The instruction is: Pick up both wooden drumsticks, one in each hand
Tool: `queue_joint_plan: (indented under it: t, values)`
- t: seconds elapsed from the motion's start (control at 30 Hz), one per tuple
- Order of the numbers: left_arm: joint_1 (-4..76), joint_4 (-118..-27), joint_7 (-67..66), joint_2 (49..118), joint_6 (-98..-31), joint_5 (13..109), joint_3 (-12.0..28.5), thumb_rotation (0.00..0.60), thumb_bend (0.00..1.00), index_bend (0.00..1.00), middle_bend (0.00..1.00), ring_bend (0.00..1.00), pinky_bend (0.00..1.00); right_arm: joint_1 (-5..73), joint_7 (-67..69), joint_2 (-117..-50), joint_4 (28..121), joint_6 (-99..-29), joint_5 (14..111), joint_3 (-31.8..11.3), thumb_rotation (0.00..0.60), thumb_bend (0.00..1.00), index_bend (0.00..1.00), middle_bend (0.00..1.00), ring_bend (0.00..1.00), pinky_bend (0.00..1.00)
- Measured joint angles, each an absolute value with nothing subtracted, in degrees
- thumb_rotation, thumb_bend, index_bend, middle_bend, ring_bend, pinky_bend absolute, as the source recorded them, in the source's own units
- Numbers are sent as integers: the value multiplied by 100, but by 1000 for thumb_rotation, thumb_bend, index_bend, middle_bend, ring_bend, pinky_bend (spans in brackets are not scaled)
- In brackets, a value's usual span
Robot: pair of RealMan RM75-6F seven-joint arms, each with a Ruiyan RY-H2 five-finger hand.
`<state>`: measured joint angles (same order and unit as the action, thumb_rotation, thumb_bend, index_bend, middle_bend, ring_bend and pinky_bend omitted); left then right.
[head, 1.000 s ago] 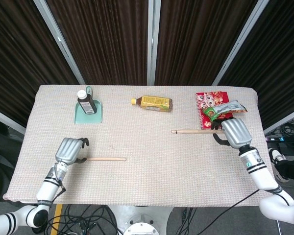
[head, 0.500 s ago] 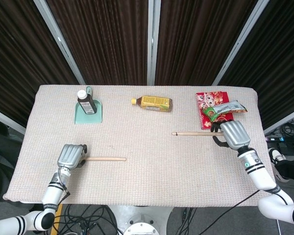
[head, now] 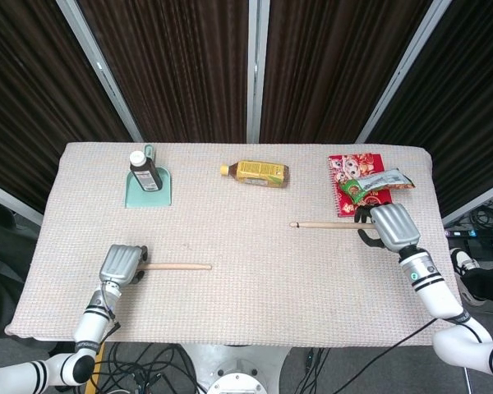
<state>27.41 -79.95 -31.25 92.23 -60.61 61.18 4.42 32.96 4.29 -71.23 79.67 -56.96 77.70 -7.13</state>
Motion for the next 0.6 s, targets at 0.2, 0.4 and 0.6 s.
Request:
queue_joint_plan:
  t: [0.2, 0.4, 0.6]
  values:
    - [2773, -7963, -3134, 9231, -6020, 6071, 433, 600, 302, 492, 540, 799, 841, 3297, 445, -7141, 7925, -5681, 7784, -712, 600, 421, 765, 682, 497, 461]
    - [2790, -7974, -3082, 9195, -5998, 6102, 409, 600, 351, 520, 552, 803, 841, 3301, 433, -7160, 7896, -5640, 7778, -702, 600, 421, 766, 682, 498, 461]
    - [2806, -7910, -2781, 9169, -5961, 6284, 395, 600, 448, 599, 626, 822, 841, 3262, 461, -7172, 7894, -5656, 7765, -689, 600, 421, 768, 682, 503, 461]
